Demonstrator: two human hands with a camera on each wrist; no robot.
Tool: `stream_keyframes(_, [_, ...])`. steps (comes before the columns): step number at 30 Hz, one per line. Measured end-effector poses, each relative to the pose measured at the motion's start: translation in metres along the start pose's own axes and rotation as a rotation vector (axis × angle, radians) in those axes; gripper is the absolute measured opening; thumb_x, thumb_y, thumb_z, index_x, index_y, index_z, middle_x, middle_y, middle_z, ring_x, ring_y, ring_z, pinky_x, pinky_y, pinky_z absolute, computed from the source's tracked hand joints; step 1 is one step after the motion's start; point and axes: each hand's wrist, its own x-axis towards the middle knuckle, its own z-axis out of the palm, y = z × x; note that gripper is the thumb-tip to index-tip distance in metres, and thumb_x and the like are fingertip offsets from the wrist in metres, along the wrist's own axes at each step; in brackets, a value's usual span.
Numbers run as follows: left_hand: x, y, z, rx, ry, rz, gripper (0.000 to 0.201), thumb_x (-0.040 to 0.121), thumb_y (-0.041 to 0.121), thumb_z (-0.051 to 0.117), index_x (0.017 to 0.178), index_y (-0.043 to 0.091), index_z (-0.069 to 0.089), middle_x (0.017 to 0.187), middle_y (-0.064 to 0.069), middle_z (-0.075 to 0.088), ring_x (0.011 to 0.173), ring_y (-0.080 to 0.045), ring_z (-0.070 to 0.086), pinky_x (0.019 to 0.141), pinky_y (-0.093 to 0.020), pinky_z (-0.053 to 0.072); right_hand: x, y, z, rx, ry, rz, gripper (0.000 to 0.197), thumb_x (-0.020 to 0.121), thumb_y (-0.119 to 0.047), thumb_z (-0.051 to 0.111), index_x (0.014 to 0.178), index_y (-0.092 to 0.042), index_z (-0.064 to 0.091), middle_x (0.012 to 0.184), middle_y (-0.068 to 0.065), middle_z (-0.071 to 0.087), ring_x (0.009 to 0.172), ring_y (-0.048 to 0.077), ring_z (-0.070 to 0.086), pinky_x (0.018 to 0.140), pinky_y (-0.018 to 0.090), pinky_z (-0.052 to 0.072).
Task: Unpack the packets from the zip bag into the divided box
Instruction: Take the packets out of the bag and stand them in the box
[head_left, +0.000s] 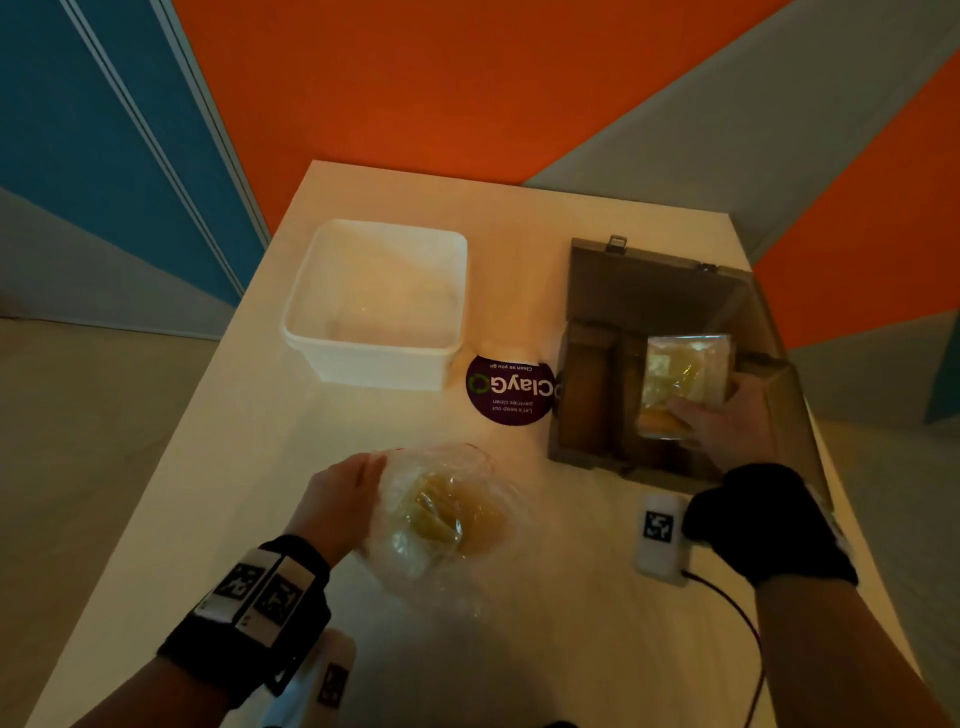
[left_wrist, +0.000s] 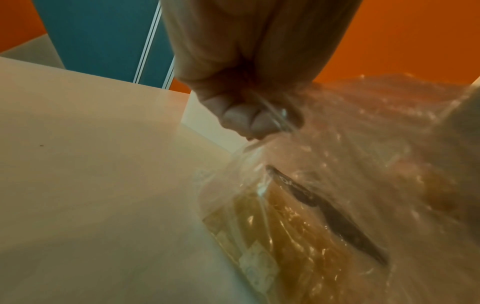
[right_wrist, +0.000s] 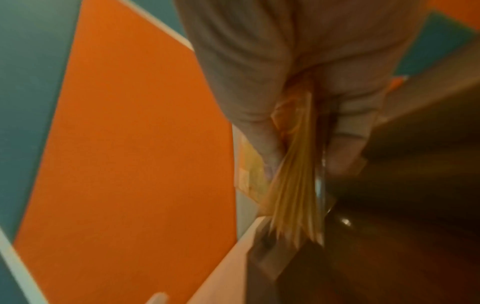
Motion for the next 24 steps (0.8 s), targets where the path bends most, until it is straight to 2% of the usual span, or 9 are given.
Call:
stream_keyframes(2, [-0.001,-0.001,-0.001,0.004,0.008,-0.005,0.035,0.092,0.025,0.036,0.104,0.006,0.063,0.098,-0.022,0.068,0.084,-0.028,0.056,0.071,-0.026,0.033,0.019,0.001,-0.004,-0.071,0.048,-0.014,0.058,0.074,-0.011,0.069,0.125,-0.009,0.041,0.122,0.016,0.058,0.11,0.035,0.057,0.079,0.037,0.046])
stream_keyframes(5, [-0.002,0.0,-0.003,0.0,0.024,-0.017,0.033,0.092,0.024,0.038,0.102,0.006,0.063,0.089,-0.019,0.067,0.079,-0.024,0.053,0.07,-0.025,0.032,0.035,-0.001,0.012,-0.193,0.102,-0.004,0.053,0.082,-0.008,0.06,0.126,-0.012,0.031,0.128,0.023,0.051,0.113,0.043,0.051,0.085,0.047,0.045])
stream_keyframes(8, [-0.003,0.001,-0.003,0.0,0.029,-0.035,0.032,0.091,0.025,0.038,0.083,0.009,0.064,0.079,-0.014,0.065,0.074,-0.025,0.052,0.068,-0.027,0.034,0.041,-0.005,0.041,-0.328,-0.063,0.02,0.066,0.085,-0.014,0.059,0.137,-0.016,0.018,0.135,0.027,0.043,0.117,0.047,0.047,0.096,0.057,0.043])
stream_keyframes(11, [-0.005,0.004,-0.004,-0.022,0.029,-0.042,0.031,0.091,0.025,0.038,0.067,0.016,0.056,0.064,-0.004,0.057,0.068,-0.025,0.051,0.059,-0.03,0.035,0.047,-0.009,0.048,-0.284,-0.11,0.047,0.08,0.087,-0.019,0.058,0.144,-0.019,0.002,0.148,0.022,0.028,0.13,0.044,0.034,0.105,0.054,0.032])
stream_keyframes(15, [-0.003,0.007,-0.001,-0.051,0.032,-0.04,0.032,0.091,0.025,0.039,0.064,0.016,0.054,0.063,-0.004,0.055,0.067,-0.025,0.049,0.063,-0.03,0.033,0.042,-0.006,0.029,-0.307,0.096,-0.208,0.072,0.087,-0.025,0.056,0.143,-0.022,0.011,0.154,0.015,0.016,0.139,0.036,0.019,0.109,0.055,0.026])
stream_keyframes(17, [-0.002,0.01,0.0,-0.056,0.029,-0.037,0.033,0.091,0.026,0.039,0.065,0.014,0.056,0.062,-0.004,0.055,0.066,-0.026,0.05,0.063,-0.03,0.034,0.037,0.003,0.027,-0.398,0.024,-0.327,0.065,0.09,-0.034,0.048,0.143,-0.02,0.012,0.156,0.012,0.01,0.142,0.031,0.011,0.113,0.052,0.019])
stream_keyframes(20, [-0.001,0.011,0.001,-0.06,0.02,-0.035,0.032,0.091,0.027,0.038,0.069,0.012,0.056,0.066,-0.007,0.057,0.068,-0.027,0.052,0.065,-0.03,0.037,0.04,0.022,0.031,-0.613,-0.279,-0.252,0.067,0.091,-0.045,0.035,0.144,-0.017,0.006,0.157,0.012,-0.004,0.144,0.028,-0.003,0.116,0.053,0.005])
stream_keyframes(21, [-0.002,0.012,0.001,-0.059,0.018,-0.028,0.033,0.091,0.027,0.038,0.068,0.011,0.056,0.066,-0.008,0.058,0.068,-0.027,0.053,0.065,-0.031,0.038,0.043,0.024,0.03,-0.636,-0.318,-0.222,0.067,0.092,-0.047,0.032,0.144,-0.017,0.005,0.157,0.012,-0.005,0.144,0.027,-0.005,0.116,0.054,0.001])
stream_keyframes(24, [-0.001,0.013,0.0,-0.052,0.026,-0.006,0.032,0.091,0.028,0.038,0.07,0.012,0.057,0.067,-0.008,0.059,0.068,-0.027,0.052,0.066,-0.03,0.038,0.036,0.01,0.022,-0.516,-0.159,-0.269,0.061,0.093,-0.045,0.034,0.143,-0.017,0.013,0.157,0.014,0.008,0.143,0.03,0.005,0.115,0.052,0.001])
